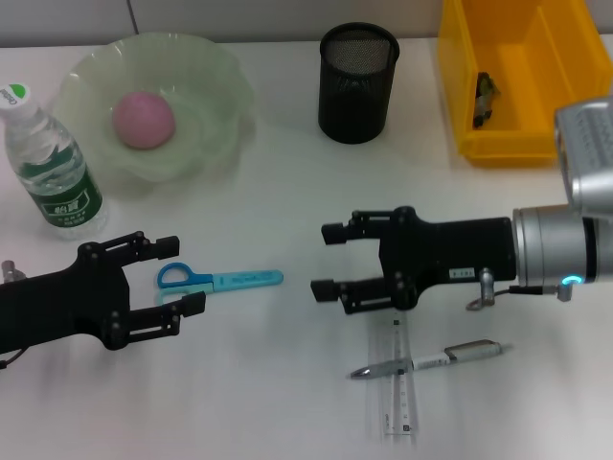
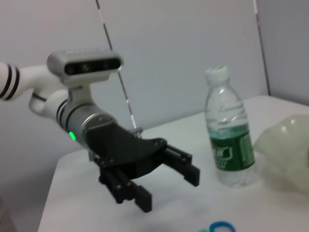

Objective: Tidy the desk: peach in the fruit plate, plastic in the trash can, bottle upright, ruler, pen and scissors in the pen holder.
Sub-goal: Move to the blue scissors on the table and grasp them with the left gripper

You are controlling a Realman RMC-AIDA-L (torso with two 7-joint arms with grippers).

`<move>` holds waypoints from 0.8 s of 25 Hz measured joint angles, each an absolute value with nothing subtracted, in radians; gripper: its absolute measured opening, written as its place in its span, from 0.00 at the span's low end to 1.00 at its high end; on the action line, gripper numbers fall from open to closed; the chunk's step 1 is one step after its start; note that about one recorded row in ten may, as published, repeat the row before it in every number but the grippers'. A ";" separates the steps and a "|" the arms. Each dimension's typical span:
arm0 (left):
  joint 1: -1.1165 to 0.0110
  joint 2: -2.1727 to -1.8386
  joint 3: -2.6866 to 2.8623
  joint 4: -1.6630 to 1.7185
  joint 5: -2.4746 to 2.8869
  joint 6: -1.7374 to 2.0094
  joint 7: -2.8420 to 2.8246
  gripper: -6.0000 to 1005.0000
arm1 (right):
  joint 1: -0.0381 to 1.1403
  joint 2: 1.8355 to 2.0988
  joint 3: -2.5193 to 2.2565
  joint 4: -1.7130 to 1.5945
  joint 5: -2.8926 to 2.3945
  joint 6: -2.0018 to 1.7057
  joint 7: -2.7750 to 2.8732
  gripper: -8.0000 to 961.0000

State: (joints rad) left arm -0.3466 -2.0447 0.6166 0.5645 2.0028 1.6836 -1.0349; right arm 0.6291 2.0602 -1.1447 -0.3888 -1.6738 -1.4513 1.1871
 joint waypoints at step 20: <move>-0.401 -2.039 0.651 0.569 2.071 1.717 -1.047 0.79 | 0.582 2.075 -1.129 -0.402 -1.692 -1.438 1.141 0.81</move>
